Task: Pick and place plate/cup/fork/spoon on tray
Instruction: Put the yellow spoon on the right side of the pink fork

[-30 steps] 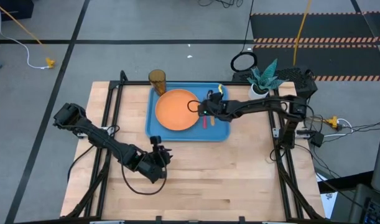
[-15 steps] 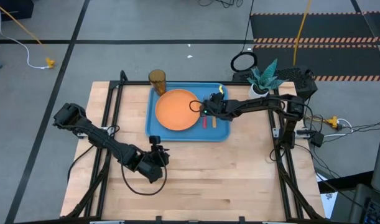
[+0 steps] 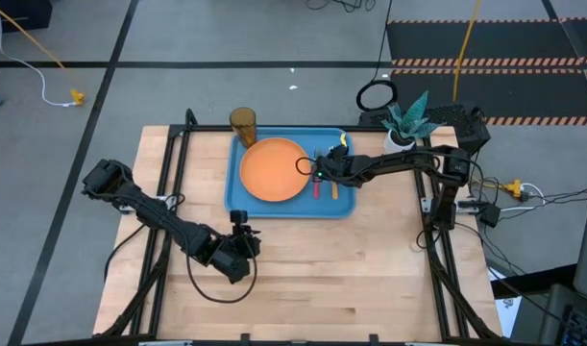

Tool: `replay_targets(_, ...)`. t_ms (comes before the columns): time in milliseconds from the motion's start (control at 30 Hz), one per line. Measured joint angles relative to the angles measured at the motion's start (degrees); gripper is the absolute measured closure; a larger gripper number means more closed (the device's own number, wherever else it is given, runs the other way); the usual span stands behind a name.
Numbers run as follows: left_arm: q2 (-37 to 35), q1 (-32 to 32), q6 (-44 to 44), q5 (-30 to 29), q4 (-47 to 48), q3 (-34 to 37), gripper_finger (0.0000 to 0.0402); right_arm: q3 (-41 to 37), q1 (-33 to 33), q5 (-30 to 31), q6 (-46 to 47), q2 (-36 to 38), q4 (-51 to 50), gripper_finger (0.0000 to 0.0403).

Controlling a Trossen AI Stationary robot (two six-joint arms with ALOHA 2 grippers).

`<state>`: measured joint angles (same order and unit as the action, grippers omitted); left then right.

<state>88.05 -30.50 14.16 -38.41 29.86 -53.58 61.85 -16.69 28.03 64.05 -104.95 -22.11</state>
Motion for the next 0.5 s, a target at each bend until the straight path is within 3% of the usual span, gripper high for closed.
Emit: replay_targets(500,0.00,0.09,-0.62,0.32,-2.78,0.00,0.0275,-4.47,-0.90,-0.82,0.39,0.20,6.27,0.0382)
